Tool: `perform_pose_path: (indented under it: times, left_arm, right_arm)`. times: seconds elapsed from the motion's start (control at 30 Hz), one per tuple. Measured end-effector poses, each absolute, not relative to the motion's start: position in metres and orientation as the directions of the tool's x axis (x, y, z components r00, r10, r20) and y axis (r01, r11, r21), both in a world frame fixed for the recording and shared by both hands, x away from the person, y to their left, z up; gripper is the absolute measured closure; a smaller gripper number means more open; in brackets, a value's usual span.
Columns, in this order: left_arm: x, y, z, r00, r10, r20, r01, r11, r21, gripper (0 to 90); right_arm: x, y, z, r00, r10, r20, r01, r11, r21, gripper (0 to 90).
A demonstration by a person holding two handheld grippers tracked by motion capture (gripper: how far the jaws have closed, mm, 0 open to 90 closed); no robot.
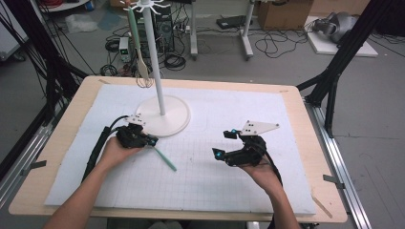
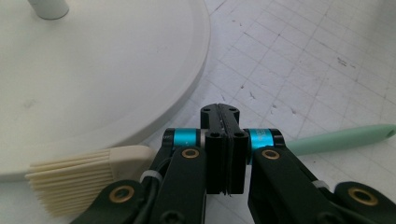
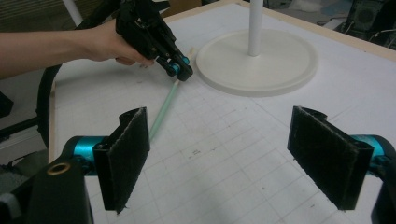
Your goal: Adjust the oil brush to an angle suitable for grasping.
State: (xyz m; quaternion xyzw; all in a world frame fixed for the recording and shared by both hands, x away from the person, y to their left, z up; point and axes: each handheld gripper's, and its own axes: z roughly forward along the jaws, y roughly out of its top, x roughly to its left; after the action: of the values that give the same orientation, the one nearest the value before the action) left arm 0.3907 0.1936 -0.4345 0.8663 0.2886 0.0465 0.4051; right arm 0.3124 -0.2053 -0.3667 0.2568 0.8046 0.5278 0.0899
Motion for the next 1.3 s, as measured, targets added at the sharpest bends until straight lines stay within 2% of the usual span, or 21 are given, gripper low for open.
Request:
perform_pose_path:
  times: [0.53, 1.0, 1.3]
  left_arm:
    - [0.389, 0.208, -0.439, 0.815, 0.563, -0.138, 0.483, -0.529, 0.698, 87.7]
    - [0.369, 0.224, -0.435, 0.830, 0.543, -0.125, 0.475, -0.572, 0.668, 88.1]
    - [0.351, 0.236, -0.438, 0.835, 0.524, -0.169, 0.484, -0.551, 0.680, 88.0]
  right_arm:
    - [0.313, -0.206, -0.366, -0.852, 0.509, 0.123, 0.314, 0.308, 0.898, 19.7]
    - [0.312, -0.205, -0.367, -0.854, 0.505, 0.127, 0.313, 0.305, 0.899, 19.7]
    - [0.313, -0.201, -0.369, -0.857, 0.499, 0.127, 0.314, 0.311, 0.897, 19.7]
